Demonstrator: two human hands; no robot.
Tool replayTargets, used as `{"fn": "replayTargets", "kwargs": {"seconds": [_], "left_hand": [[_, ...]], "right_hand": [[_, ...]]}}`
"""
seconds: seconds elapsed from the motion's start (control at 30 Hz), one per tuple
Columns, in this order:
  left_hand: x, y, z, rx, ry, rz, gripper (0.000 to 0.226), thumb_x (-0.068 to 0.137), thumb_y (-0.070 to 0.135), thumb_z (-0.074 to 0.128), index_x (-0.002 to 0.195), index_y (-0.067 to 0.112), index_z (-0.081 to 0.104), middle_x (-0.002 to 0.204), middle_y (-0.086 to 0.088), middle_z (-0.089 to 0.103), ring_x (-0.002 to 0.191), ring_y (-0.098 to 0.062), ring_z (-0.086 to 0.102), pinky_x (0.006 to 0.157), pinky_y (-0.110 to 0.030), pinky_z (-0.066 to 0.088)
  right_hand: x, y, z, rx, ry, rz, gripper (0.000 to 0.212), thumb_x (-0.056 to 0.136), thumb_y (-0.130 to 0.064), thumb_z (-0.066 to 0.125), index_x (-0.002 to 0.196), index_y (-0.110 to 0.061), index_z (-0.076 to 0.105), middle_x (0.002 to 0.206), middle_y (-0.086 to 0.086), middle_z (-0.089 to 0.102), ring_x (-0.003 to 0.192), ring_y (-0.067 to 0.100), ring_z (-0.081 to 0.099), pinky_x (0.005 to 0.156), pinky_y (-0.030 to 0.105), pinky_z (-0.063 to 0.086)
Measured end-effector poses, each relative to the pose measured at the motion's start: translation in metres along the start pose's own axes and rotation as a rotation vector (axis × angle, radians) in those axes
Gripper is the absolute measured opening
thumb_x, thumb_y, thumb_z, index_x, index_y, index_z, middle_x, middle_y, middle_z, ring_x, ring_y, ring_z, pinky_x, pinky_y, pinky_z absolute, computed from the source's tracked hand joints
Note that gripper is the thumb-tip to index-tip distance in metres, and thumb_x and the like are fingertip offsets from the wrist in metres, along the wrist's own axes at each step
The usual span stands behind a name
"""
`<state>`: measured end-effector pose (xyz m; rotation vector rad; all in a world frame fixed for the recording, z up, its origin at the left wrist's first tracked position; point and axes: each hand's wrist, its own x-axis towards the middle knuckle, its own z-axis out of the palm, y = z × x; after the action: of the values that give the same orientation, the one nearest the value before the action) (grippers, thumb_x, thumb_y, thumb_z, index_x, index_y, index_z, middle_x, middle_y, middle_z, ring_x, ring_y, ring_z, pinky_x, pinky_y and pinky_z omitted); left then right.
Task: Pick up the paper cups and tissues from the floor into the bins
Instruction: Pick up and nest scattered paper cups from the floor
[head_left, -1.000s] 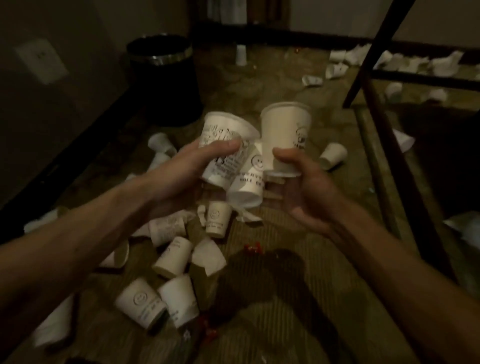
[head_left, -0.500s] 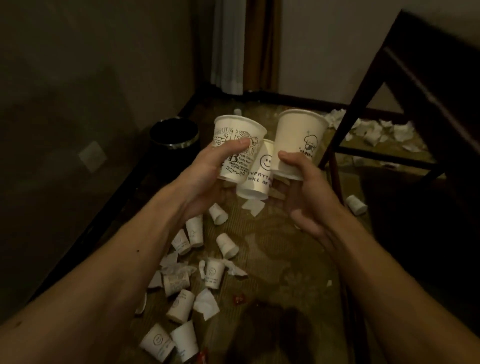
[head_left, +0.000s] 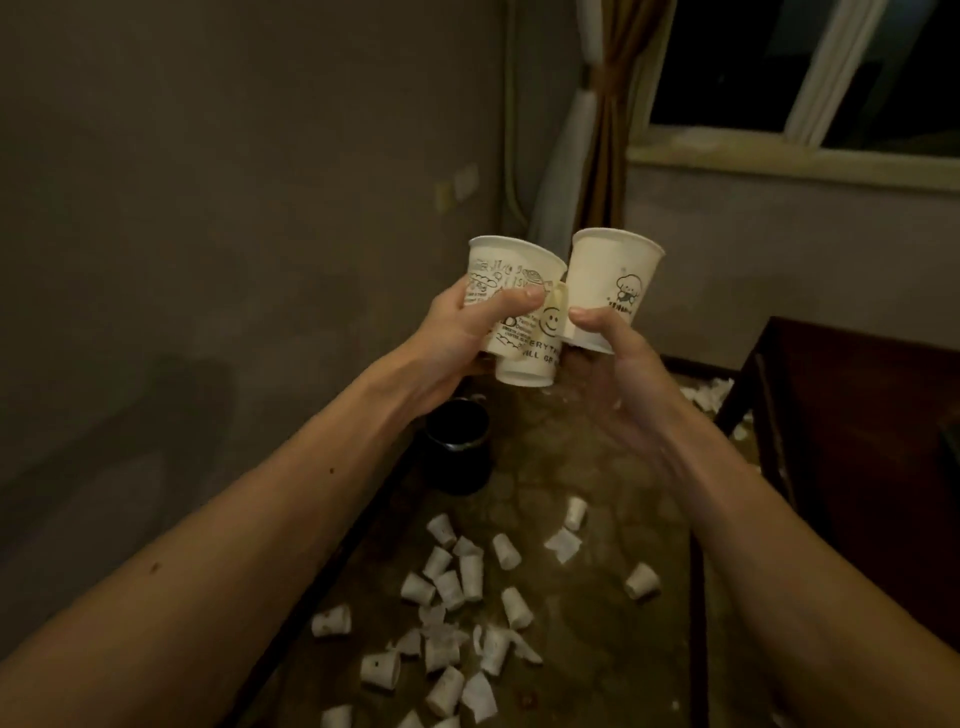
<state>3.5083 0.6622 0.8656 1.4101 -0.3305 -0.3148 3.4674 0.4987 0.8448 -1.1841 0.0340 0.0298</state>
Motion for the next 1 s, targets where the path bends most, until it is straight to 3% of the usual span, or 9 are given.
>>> {"fn": "replayTargets", "kwargs": {"seconds": [0.07, 0.17, 0.27, 0.4, 0.6, 0.7, 0.8, 0.93, 1.0], "left_hand": [[-0.021, 0.065, -0.001, 0.042, 0.02, 0.062, 0.055, 0.083, 0.026, 0.073, 0.13, 0.007, 0.054, 0.117, -0.016, 0.07, 0.104, -0.028, 0.07, 0.085, -0.045, 0.059], [-0.052, 0.142, -0.006, 0.117, 0.052, 0.136, 0.056, 0.082, 0.032, 0.072, 0.131, 0.012, 0.053, 0.121, -0.013, 0.069, 0.112, -0.029, 0.067, 0.099, -0.055, 0.05], [-0.079, 0.194, -0.011, 0.136, 0.078, 0.209, 0.058, 0.081, 0.036, 0.072, 0.131, 0.015, 0.053, 0.12, -0.009, 0.07, 0.113, -0.028, 0.067, 0.102, -0.057, 0.048], [-0.102, 0.233, -0.009, 0.11, 0.12, 0.313, 0.066, 0.076, 0.042, 0.075, 0.132, 0.014, 0.052, 0.12, -0.009, 0.07, 0.113, -0.028, 0.067, 0.095, -0.048, 0.053], [-0.095, 0.217, 0.01, -0.088, 0.173, 0.43, 0.057, 0.081, 0.033, 0.073, 0.129, 0.008, 0.057, 0.121, -0.014, 0.069, 0.113, -0.031, 0.066, 0.085, -0.036, 0.057], [-0.076, 0.196, 0.012, -0.168, 0.189, 0.321, 0.062, 0.08, 0.028, 0.073, 0.134, 0.007, 0.051, 0.12, -0.012, 0.07, 0.112, -0.028, 0.067, 0.085, -0.034, 0.056], [-0.051, 0.174, 0.002, -0.182, 0.094, 0.217, 0.063, 0.081, 0.029, 0.073, 0.136, 0.009, 0.05, 0.124, -0.013, 0.067, 0.113, -0.026, 0.066, 0.083, -0.031, 0.056], [-0.011, 0.135, -0.007, -0.128, -0.081, 0.019, 0.068, 0.081, 0.038, 0.07, 0.14, 0.015, 0.047, 0.131, -0.014, 0.063, 0.12, -0.033, 0.061, 0.097, -0.05, 0.052], [0.012, 0.116, -0.008, -0.129, -0.111, -0.055, 0.072, 0.079, 0.039, 0.072, 0.141, 0.016, 0.045, 0.132, -0.014, 0.063, 0.121, -0.034, 0.06, 0.098, -0.053, 0.051]], "right_hand": [[-0.011, -0.054, 0.037, -0.037, -0.076, -0.033, 0.071, 0.073, -0.031, 0.068, 0.139, -0.012, 0.047, 0.125, 0.011, 0.066, 0.111, 0.025, 0.066, 0.077, 0.037, 0.056], [-0.027, -0.121, 0.079, -0.111, -0.229, -0.072, 0.069, 0.078, -0.03, 0.067, 0.141, -0.012, 0.046, 0.115, 0.003, 0.069, 0.093, 0.013, 0.07, 0.077, 0.034, 0.054], [-0.039, -0.169, 0.107, -0.136, -0.353, -0.108, 0.065, 0.08, -0.023, 0.069, 0.14, -0.012, 0.046, 0.127, 0.009, 0.067, 0.116, 0.027, 0.064, 0.1, 0.051, 0.048], [-0.05, -0.207, 0.125, -0.202, -0.459, -0.194, 0.054, 0.082, -0.018, 0.069, 0.133, -0.018, 0.051, 0.123, 0.004, 0.069, 0.114, 0.022, 0.066, 0.1, 0.049, 0.05], [-0.034, -0.219, 0.109, -0.205, -0.521, -0.212, 0.06, 0.076, -0.013, 0.071, 0.132, -0.015, 0.051, 0.123, 0.007, 0.069, 0.115, 0.022, 0.065, 0.089, 0.035, 0.056], [-0.015, -0.211, 0.094, -0.225, -0.473, -0.159, 0.058, 0.074, -0.012, 0.068, 0.13, -0.013, 0.053, 0.119, 0.006, 0.071, 0.112, 0.023, 0.067, 0.086, 0.035, 0.057], [0.006, -0.193, 0.072, -0.266, -0.42, -0.084, 0.061, 0.071, -0.013, 0.069, 0.13, -0.015, 0.053, 0.12, 0.006, 0.07, 0.112, 0.024, 0.067, 0.087, 0.039, 0.056], [0.028, -0.163, 0.034, -0.264, -0.32, 0.03, 0.061, 0.07, -0.012, 0.068, 0.13, -0.013, 0.053, 0.121, 0.007, 0.07, 0.112, 0.024, 0.066, 0.086, 0.039, 0.057], [0.04, -0.15, 0.014, -0.259, -0.264, 0.094, 0.063, 0.07, -0.013, 0.069, 0.131, -0.013, 0.052, 0.123, 0.009, 0.068, 0.114, 0.025, 0.065, 0.088, 0.041, 0.056]]}}
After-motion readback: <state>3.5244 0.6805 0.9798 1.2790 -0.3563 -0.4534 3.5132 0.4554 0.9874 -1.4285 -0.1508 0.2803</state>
